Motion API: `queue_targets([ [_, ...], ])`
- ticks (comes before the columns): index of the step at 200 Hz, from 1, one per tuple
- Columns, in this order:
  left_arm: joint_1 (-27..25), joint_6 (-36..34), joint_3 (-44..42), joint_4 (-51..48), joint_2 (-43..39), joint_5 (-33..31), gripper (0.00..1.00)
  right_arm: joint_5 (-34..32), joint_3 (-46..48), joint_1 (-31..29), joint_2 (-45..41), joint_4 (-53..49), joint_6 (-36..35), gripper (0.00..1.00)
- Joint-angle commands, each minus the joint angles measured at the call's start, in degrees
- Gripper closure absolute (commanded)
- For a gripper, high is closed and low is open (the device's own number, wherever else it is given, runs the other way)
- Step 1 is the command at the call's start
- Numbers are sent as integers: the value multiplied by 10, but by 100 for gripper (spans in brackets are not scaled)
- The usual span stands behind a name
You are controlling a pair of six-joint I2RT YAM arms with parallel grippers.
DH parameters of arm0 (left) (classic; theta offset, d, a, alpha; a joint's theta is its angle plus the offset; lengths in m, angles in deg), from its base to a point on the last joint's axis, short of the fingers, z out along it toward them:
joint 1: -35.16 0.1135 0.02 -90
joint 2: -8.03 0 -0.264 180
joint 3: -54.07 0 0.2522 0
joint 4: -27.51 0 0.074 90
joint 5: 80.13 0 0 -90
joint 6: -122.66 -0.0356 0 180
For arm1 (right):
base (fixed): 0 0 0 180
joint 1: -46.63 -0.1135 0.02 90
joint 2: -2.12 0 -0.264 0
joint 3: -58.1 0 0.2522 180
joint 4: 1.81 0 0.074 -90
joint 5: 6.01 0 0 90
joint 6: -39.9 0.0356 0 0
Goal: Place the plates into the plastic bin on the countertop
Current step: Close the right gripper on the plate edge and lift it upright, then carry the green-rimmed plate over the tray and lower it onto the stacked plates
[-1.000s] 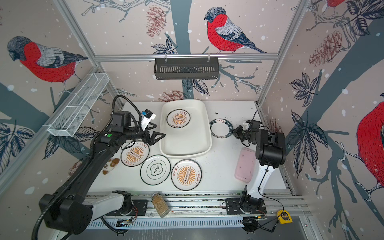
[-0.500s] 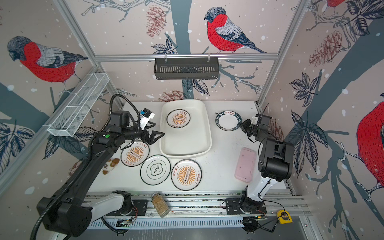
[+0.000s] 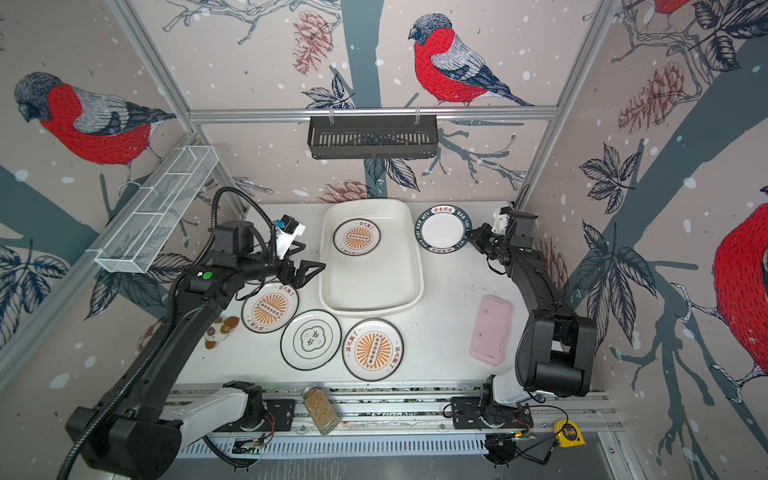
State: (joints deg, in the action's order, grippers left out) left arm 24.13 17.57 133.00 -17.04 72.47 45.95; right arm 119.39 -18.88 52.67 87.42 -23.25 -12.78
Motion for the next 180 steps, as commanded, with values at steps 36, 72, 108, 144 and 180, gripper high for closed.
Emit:
queue_targets([
  [36,0,-5,-16,15,-10,-5,2,-63,-47,-131,4,-8,8,97],
  [72,0,-1,-15,16,-13,2,2,-93,-95,-208,68,16,27,96],
  [108,0,2,-28,25,-33,-1,2,-108,-146,-254,151,47,47,96],
  [144,0,2,-21,24,-34,-5,2,-109,-215,-283,247,62,62,97],
  [180,0,1,-15,24,-34,-5,2,-122,-292,-299,330,51,64,96],
])
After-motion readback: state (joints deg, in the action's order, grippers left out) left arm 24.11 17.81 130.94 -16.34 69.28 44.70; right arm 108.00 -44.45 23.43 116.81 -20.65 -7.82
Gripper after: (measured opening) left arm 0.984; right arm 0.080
